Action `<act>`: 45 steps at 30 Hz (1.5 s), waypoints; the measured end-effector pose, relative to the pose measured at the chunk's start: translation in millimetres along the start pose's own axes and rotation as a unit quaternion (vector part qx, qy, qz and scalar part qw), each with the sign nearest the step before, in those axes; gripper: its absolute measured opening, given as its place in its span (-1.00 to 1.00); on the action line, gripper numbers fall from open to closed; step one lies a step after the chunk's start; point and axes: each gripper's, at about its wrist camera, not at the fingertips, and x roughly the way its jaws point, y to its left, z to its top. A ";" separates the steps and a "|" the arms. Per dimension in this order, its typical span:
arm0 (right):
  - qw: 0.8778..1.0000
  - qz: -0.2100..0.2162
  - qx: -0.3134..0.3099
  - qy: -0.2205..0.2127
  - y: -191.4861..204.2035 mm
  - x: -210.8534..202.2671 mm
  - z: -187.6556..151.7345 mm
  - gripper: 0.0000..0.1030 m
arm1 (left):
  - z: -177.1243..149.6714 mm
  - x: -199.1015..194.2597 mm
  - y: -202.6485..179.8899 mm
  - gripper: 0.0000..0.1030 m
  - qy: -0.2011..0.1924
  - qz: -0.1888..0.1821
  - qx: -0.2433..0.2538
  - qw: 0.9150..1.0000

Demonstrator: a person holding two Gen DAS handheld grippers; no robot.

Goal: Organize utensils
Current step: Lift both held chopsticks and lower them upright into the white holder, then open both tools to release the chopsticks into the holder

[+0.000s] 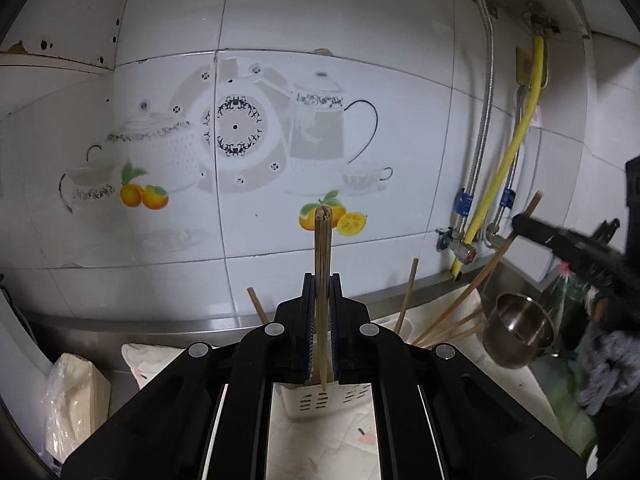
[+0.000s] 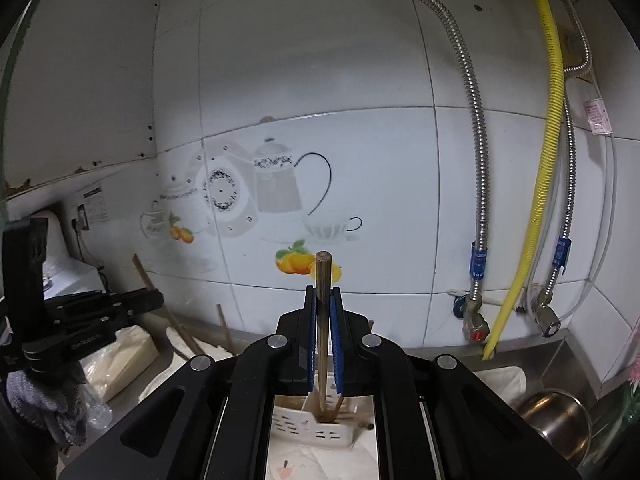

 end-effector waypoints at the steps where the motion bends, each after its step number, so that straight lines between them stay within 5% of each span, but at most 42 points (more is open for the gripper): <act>1: 1.000 -0.002 0.002 0.002 -1.3 4.6 -1.1 -0.87 | 1.9 -1.9 -0.3 -0.89 -0.004 -0.001 0.001 1.000; 10: 0.999 -0.006 0.014 0.036 -6.3 44.5 -26.4 -0.87 | 12.7 -0.2 3.3 -0.89 -0.033 0.018 -0.001 0.999; 30: 0.997 -0.020 -0.005 0.071 -3.9 65.4 -50.7 -0.87 | -39.6 63.1 22.7 -0.89 0.059 -0.010 -0.050 0.997; 45: 0.998 -0.022 -0.005 0.065 -4.8 63.0 -50.1 -0.85 | -42.9 61.2 23.6 -0.85 0.066 -0.006 -0.046 0.997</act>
